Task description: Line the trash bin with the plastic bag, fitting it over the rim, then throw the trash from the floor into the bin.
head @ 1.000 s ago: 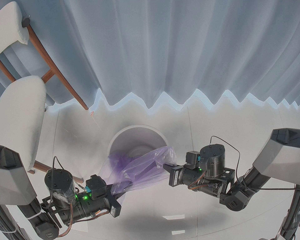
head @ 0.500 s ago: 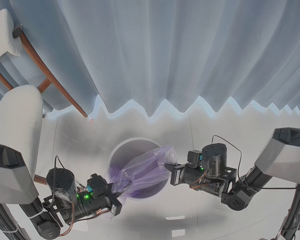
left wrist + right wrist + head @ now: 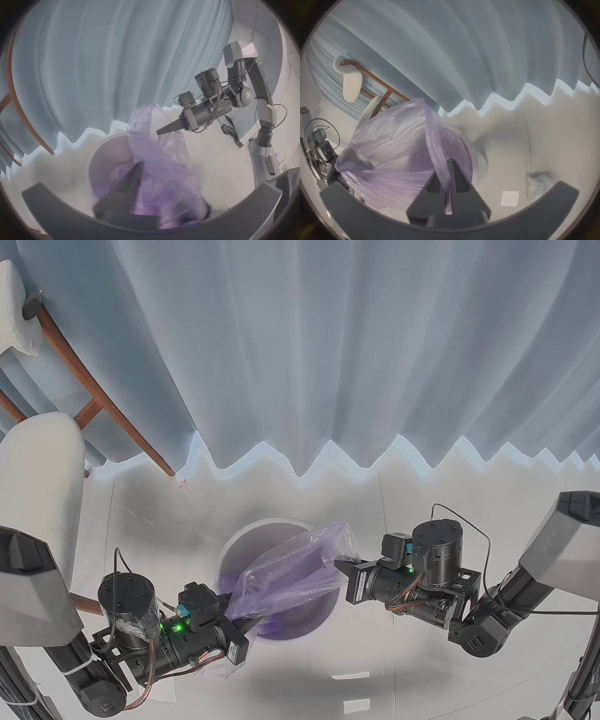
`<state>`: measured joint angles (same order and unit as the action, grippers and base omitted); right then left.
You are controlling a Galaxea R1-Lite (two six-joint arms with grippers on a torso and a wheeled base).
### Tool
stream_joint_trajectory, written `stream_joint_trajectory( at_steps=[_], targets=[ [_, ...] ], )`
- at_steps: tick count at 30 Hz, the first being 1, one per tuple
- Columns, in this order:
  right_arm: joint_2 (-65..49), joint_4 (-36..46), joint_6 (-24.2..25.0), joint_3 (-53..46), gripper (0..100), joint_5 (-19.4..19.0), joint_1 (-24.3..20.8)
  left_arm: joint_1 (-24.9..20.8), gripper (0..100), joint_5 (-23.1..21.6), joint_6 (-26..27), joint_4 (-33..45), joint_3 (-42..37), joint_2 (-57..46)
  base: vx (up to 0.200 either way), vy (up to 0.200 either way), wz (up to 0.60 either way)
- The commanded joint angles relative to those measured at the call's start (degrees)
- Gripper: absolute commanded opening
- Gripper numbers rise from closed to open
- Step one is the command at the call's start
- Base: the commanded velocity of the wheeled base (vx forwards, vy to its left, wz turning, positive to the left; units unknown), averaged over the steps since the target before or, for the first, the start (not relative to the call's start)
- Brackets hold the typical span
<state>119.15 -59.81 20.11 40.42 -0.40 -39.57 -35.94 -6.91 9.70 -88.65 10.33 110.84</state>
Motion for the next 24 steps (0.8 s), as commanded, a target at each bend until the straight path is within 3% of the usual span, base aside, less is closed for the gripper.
stream_joint_trajectory(
  at_steps=[1, 9, 18, 24],
  targets=[
    [-0.76, -0.05, -0.34, 0.18, 0, -0.04, 0.99, -1.15, 100, 2.87, 0.84, -0.12, 0.75, -0.27, 0.0, 0.0, 0.0],
    [-0.32, 0.04, -0.51, 0.09, 0, -0.21, 1.78, -0.45, 100, 5.33, 0.4, 0.14, -0.57, -4.84, 0.0, 0.0, 0.0],
    [-0.32, 0.04, -0.51, 0.53, 0, -0.21, 2.31, 2.72, 100, 4.28, -0.56, 0.41, -10.33, -12.14, 0.0, 0.0, 0.0],
    [0.82, -0.05, -1.39, 0.53, 0, -0.13, 2.13, 4.3, 100, 4.01, -3.55, 1.37, -10.33, -18.9, 0.0, 0.0, 0.0]
  ],
)
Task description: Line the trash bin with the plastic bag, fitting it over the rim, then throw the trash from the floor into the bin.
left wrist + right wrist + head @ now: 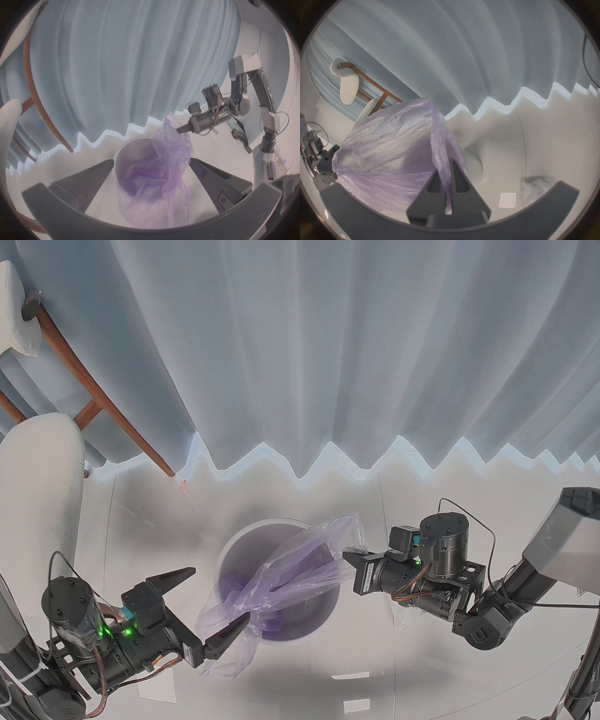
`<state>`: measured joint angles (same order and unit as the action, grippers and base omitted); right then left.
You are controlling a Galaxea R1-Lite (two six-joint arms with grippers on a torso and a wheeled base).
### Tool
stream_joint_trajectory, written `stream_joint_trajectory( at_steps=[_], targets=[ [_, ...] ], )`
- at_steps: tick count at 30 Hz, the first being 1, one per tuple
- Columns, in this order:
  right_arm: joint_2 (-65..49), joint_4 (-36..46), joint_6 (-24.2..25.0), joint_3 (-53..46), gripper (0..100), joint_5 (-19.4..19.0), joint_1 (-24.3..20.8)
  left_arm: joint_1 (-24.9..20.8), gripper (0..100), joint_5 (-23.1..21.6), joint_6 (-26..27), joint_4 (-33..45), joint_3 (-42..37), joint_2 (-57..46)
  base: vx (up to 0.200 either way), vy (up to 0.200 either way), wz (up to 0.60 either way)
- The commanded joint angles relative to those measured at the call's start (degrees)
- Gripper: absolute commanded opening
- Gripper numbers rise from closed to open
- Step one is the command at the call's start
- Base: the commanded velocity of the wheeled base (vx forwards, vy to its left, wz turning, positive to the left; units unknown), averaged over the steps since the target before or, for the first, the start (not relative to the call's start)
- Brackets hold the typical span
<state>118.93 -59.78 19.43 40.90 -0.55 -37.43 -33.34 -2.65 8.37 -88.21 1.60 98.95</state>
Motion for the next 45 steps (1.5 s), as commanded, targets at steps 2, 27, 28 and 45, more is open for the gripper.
stream_joint_trajectory(
  at_steps=[2, 27, 28, 45],
  targets=[
    [0.95, -0.16, -1.33, -0.03, 0, 0.11, -0.02, 1.7, 100, -0.26, -3.54, 4.01, -1.6, -7.72, 0.0, 0.0, 0.0],
    [0.86, -4.55, -1.5, -1.0, 0, 0.28, -0.1, 1.79, 100, 2.38, -3.01, 48.84, 1.92, -24.42, 0.0, 0.0, 0.0],
    [0.86, -4.55, -1.5, -1.0, 0, 0.28, -0.1, 1.79, 100, 2.56, -2.75, 48.92, 2.27, -23.45, 0.0, 0.0, 0.0],
    [1.65, -4.64, -1.94, -2.05, 0, 0.02, -0.46, 1.61, 100, 6.07, 0.59, 36.09, 4.56, -1.39, 0.0, 0.0, 0.0]
  ],
)
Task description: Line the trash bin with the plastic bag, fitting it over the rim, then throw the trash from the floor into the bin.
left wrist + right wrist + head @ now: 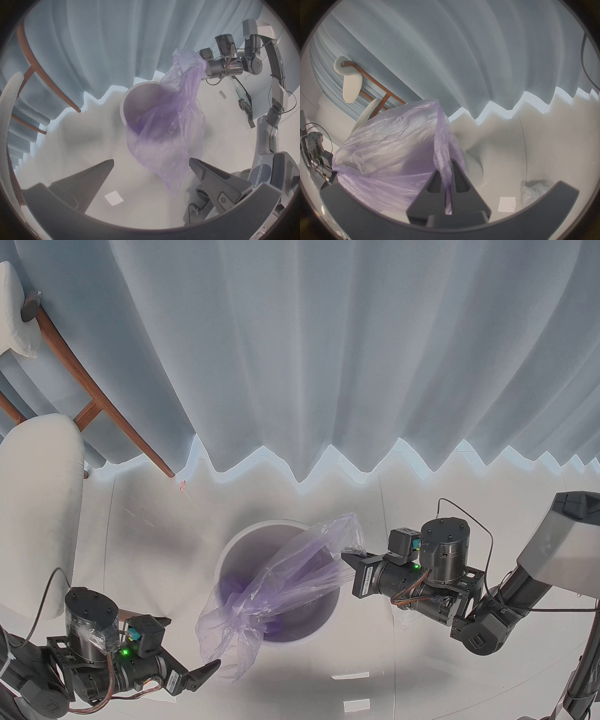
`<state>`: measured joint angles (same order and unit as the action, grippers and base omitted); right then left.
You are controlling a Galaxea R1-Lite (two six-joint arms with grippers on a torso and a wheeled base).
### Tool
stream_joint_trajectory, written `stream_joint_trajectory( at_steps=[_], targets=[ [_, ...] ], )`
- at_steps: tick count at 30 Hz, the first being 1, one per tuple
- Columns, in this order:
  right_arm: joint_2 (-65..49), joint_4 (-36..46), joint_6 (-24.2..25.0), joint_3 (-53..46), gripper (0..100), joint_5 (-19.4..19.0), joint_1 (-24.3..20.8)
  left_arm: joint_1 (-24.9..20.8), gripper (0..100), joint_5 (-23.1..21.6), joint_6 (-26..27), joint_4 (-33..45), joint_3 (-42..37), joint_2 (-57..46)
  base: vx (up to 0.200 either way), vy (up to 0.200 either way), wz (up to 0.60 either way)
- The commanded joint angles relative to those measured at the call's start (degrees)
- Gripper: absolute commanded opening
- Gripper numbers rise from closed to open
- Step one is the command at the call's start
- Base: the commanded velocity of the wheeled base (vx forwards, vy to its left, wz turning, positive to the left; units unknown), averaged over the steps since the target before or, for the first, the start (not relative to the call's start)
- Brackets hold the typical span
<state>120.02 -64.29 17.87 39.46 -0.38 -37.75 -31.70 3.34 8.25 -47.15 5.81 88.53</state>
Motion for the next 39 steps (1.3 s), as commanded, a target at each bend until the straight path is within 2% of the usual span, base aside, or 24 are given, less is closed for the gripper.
stream_joint_trajectory(
  at_steps=[1, 7, 8, 9, 11, 12, 16, 19, 21, 23, 24, 26, 29, 39],
  targets=[
    [0.66, -0.13, -0.73, -0.61, 0, -0.06, -0.13, 0.05, 100, 0.0, 0.71, -6.81, 0.16, 10.52, 0.0, 0.0, 0.0],
    [0.39, -0.39, -1.52, -0.88, 0, -0.06, -0.13, 1.55, 100, -0.18, 0.98, -19.2, -0.37, 18.61, 0.0, 0.0, 0.0],
    [0.39, -0.39, -1.52, -0.96, 0, -0.15, -0.13, 1.81, 0, -0.18, 1.24, -20.17, -0.45, 19.23, 0.0, 0.0, 0.0],
    [0.57, -0.39, -1.52, -1.05, 0, -0.15, -0.13, 2.87, 0, -0.18, 3.0, -23.95, -0.81, 21.25, 0.0, 0.0, 0.0],
    [0.66, -0.39, -1.52, -1.05, 0, -0.06, -0.13, 3.57, 0, -0.18, 3.96, -25.62, -1.16, 22.04, 0.0, 0.0, 0.0],
    [0.83, -0.39, -1.52, -1.05, 0, -0.15, -0.13, 5.5, 0, -0.44, 6.07, -31.42, -2.65, 24.24, 0.0, 0.0, 0.0],
    [0.75, -0.39, -1.52, -0.88, 0, -0.15, -0.13, 7.0, 0, -1.32, 5.63, -38.36, -5.81, 25.55, 0.0, 0.0, 0.0],
    [0.66, -0.48, -1.52, -0.96, 0, -0.15, -0.13, 8.93, 0, -5.19, 4.32, -40.83, -5.81, 24.85, 0.0, 0.0, 0.0],
    [0.75, -0.48, -1.61, -0.96, 0, -0.15, -0.04, 9.9, 0, -8.26, 2.38, -41.53, -5.55, 23.71, 0.0, 0.0, 0.0],
    [0.48, -0.48, -2.05, -1.14, 0, -0.24, 0.05, 9.99, 0, -10.81, -2.45, -41.53, -4.41, 21.6, 0.0, 0.0, 0.0],
    [0.48, -0.48, -2.05, -1.14, 0, -0.24, 0.05, 10.07, 0, -10.9, -3.16, -41.53, -4.41, 21.34, 0.0, 0.0, 0.0],
    [0.04, -0.66, -2.84, -1.32, 0, -0.24, 0.14, 9.99, 0, -11.25, -9.92, -41.53, -5.2, 19.4, 0.0, 0.0, 0.0],
    [-0.22, -2.42, -3.02, -1.93, 0, -0.33, 0.14, 10.25, 0, -11.16, -15.55, -41.44, -5.81, 15.97, 0.0, 0.0, 0.0],
    [0.57, -3.56, -3.02, -2.46, 0, -0.33, -0.74, 10.16, 0, -10.9, -21.17, -41.53, -3.18, 14.48, 0.0, 0.0, 0.0]
  ],
)
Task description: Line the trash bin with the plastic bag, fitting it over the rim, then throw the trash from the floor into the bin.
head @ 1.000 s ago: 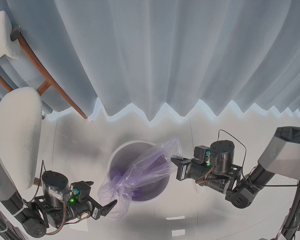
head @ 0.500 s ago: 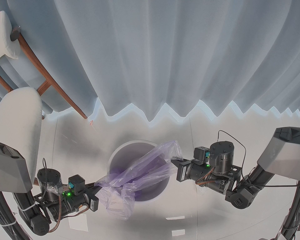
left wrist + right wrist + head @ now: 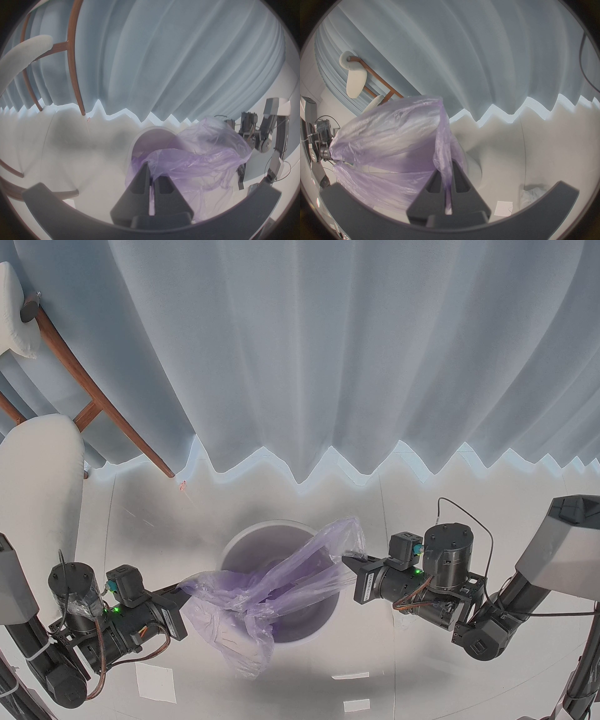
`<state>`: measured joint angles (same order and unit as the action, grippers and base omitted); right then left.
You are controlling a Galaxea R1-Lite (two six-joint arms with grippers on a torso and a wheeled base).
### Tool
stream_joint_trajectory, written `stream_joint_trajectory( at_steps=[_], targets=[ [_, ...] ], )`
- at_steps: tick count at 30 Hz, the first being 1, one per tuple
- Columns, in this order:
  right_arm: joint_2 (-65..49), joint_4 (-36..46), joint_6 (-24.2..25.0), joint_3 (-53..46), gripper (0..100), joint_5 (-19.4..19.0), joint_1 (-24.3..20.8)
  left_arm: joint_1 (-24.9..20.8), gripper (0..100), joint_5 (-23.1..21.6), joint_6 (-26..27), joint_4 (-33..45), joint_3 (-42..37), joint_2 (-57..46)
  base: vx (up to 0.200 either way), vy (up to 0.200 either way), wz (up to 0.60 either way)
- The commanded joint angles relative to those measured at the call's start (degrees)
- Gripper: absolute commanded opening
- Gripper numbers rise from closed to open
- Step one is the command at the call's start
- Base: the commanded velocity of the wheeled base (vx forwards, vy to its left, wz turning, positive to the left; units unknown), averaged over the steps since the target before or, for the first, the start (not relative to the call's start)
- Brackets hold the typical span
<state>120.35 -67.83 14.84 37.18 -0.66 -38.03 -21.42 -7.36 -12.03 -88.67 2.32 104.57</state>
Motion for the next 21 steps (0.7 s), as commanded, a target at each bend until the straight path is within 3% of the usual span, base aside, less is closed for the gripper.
stream_joint_trajectory(
  at_steps=[1, 8, 15, 21],
  targets=[
    [0.24, 0.06, 0.02, -0.27, 0, -0.04, -0.37, -0.03, 0, -0.2, -1.33, -0.01, 0.14, -1.65, 0.0, 0.0, 0.0],
    [0.77, -0.11, -0.77, -0.27, 0, -0.04, -0.29, 0.41, 0, -0.28, -6.25, -0.01, 0.85, -1.74, 0.0, 0.0, 0.0],
    [1.12, -1.43, -1.74, -0.27, 0, 0.04, -0.02, 0.24, 0, -0.37, -6.42, -0.1, 0.58, -3.85, 0.0, 0.0, 0.0],
    [0.59, -1.96, -1.83, -0.44, 0, 0.22, -0.29, -2.49, 0, 1.12, -7.22, -0.01, 0.06, -5.34, 0.0, 0.0, 0.0]
  ],
)
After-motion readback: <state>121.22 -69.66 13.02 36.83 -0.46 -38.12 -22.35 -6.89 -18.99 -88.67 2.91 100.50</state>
